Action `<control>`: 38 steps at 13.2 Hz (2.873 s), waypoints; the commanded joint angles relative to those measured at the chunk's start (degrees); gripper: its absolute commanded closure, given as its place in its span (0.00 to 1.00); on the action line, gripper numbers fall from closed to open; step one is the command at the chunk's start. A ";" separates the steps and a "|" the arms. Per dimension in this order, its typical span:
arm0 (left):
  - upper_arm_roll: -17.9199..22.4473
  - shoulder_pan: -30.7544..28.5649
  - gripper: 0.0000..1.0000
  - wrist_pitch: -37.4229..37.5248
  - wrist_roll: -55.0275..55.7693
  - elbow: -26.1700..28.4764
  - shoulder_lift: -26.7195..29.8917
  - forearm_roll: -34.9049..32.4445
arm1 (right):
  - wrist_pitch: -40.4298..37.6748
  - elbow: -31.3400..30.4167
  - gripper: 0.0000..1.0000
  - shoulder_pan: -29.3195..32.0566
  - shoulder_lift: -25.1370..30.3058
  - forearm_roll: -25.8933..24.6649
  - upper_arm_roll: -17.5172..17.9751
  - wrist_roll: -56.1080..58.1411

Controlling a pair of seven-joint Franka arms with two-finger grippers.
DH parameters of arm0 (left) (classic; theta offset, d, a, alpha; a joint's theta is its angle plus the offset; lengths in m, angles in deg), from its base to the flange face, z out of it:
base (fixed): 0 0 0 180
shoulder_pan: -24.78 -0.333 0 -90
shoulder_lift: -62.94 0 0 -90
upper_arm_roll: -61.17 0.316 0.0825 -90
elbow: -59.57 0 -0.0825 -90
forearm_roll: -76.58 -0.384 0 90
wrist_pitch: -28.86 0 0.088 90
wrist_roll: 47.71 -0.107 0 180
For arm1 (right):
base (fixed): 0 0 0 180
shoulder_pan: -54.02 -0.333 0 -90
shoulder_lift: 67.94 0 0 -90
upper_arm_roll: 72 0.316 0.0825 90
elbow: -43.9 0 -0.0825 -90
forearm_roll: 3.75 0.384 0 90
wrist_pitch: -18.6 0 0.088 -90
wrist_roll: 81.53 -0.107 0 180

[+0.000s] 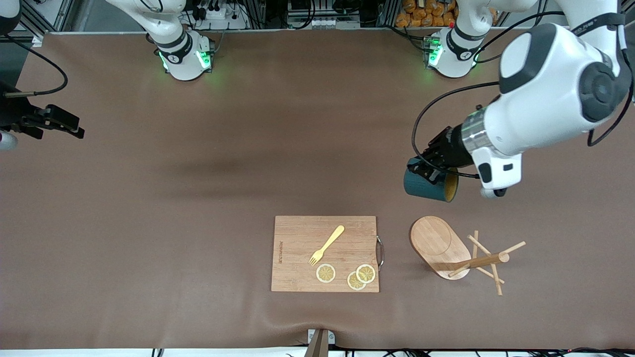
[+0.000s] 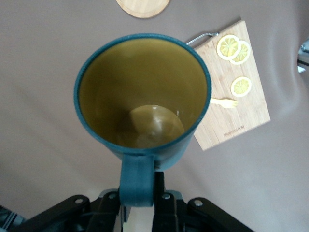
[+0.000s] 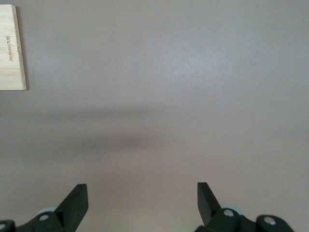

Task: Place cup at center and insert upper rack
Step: 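Lift the mug by its handle with the left gripper toward the stand, then tilt the mug sideways and move it over the wooden stand peg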

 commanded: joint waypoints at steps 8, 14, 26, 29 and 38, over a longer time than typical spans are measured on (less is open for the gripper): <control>-0.43 -11.75 1.00 8.47 -24.49 1.55 -0.26 13.64 | -0.15 -1.41 0.00 -0.15 1.85 -0.93 -0.12 -0.34; -0.43 -16.14 1.00 8.83 -30.74 2.08 -1.57 21.54 | -0.06 -1.58 0.00 -0.16 1.76 -0.93 -0.12 -0.34; -0.43 -22.30 1.00 8.83 -39.27 6.12 -5.09 42.38 | -0.06 -2.20 0.00 0.90 2.38 -0.84 -0.56 -0.26; -0.34 -22.48 1.00 8.74 -40.93 6.03 -7.11 46.50 | 1.08 -1.85 0.00 0.90 2.46 -0.76 -0.47 0.36; -0.34 -23.80 1.00 8.65 -45.86 6.03 -11.68 51.87 | 0.04 -1.58 0.00 0.81 2.64 -0.05 -0.47 -0.34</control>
